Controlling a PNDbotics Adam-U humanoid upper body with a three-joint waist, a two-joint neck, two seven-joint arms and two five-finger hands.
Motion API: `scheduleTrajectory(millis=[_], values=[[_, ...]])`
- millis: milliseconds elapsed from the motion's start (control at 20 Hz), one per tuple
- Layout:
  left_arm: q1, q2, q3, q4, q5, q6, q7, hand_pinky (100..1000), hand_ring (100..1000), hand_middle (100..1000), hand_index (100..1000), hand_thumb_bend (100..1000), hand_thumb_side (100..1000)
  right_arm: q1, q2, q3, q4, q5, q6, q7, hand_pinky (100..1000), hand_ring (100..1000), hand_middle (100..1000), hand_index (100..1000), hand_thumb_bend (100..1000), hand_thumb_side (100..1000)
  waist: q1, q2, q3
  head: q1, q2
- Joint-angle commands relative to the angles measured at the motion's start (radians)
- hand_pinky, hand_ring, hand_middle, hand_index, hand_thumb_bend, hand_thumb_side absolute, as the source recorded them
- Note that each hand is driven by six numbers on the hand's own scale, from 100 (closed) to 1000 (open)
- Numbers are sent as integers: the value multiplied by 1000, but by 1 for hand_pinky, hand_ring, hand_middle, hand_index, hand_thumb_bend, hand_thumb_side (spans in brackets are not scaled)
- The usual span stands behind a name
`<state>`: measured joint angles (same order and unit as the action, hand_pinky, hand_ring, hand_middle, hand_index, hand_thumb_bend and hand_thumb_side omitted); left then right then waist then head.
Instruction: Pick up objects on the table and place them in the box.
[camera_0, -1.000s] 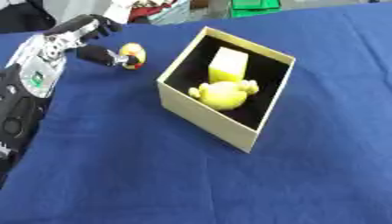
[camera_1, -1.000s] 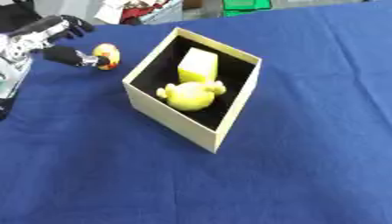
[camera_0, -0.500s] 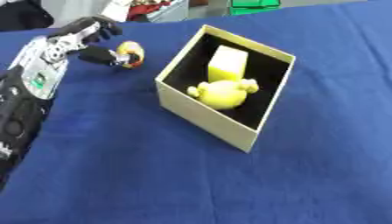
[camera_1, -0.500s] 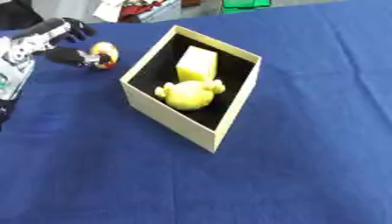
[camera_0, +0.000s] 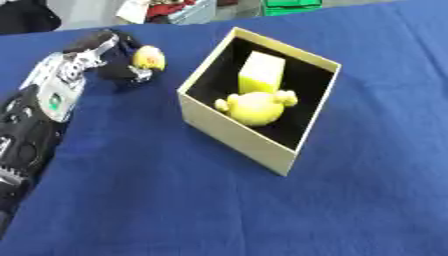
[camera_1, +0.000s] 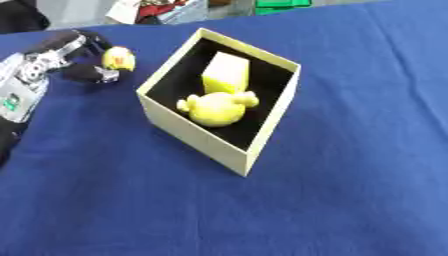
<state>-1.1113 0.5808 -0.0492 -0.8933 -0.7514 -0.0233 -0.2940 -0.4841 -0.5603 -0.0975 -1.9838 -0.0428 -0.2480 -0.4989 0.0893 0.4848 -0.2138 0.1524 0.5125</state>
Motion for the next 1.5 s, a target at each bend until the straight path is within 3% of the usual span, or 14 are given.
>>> scheduleTrajectory(millis=[50,600,750,950,1150,1500], values=[[-14,15,10,-2,23,-4,14,798,782,750,800,478,564,-7,-22,-5,-16,-3,1,2,844,711,663,763,100,859,-5,-19,-1,3,-10],[-17,18,-2,-10,84,-11,-5,787,761,740,776,399,556,3,-21,-8,-16,-2,15,-9,845,710,662,764,100,866,-6,-23,9,-4,1],[-18,20,-4,-12,78,-12,-8,786,760,742,771,336,483,6,-21,-8,-16,-3,18,-10,846,710,661,764,100,868,-6,-25,13,-8,3],[-16,19,-5,-11,68,-8,-7,747,693,657,715,194,333,4,-19,-8,-16,-5,17,-10,846,710,662,765,100,868,-5,-25,11,-6,-4],[-11,16,-5,-5,50,-2,11,716,627,616,693,100,273,4,-17,-11,-16,-6,15,-12,846,708,662,765,100,868,-6,-24,7,-4,-10],[-12,13,-8,-12,87,0,18,700,610,627,711,100,255,8,-16,-12,-16,-7,18,-12,846,708,661,765,100,871,-4,-26,11,-7,-6]])
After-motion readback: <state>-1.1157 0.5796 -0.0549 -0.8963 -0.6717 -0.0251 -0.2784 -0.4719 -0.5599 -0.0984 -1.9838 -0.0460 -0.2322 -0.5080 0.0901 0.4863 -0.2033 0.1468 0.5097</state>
